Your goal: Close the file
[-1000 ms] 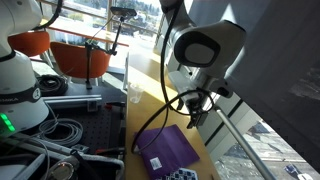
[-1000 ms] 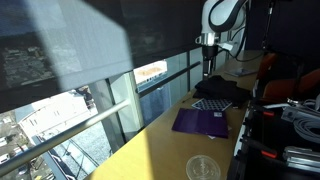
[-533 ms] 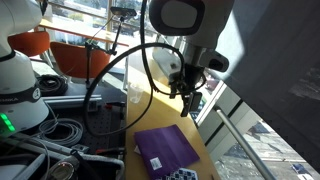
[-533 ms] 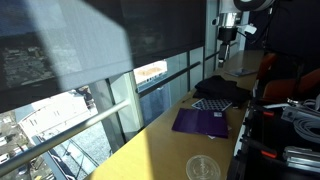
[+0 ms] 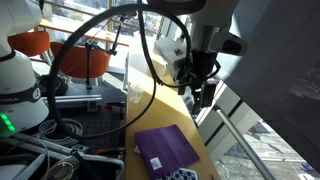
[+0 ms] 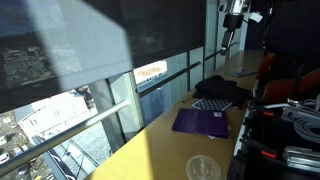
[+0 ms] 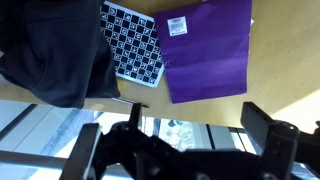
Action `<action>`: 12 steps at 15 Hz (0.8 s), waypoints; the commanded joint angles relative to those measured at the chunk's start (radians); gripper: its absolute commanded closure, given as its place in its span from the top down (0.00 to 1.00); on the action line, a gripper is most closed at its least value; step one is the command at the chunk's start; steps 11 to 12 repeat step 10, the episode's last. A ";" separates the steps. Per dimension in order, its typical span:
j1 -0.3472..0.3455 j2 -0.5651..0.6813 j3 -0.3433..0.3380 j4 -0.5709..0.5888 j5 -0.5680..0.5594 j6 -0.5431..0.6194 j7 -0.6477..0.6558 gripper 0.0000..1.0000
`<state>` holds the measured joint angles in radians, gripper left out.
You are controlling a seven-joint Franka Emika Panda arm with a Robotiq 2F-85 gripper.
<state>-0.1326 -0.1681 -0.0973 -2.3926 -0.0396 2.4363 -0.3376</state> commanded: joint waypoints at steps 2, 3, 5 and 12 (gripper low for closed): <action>0.017 0.004 -0.016 0.001 -0.005 -0.003 0.004 1.00; 0.019 0.007 -0.015 0.001 -0.005 -0.003 0.004 1.00; 0.020 0.007 -0.015 0.001 -0.004 -0.003 0.005 1.00; 0.021 0.007 -0.015 0.001 -0.004 -0.003 0.005 1.00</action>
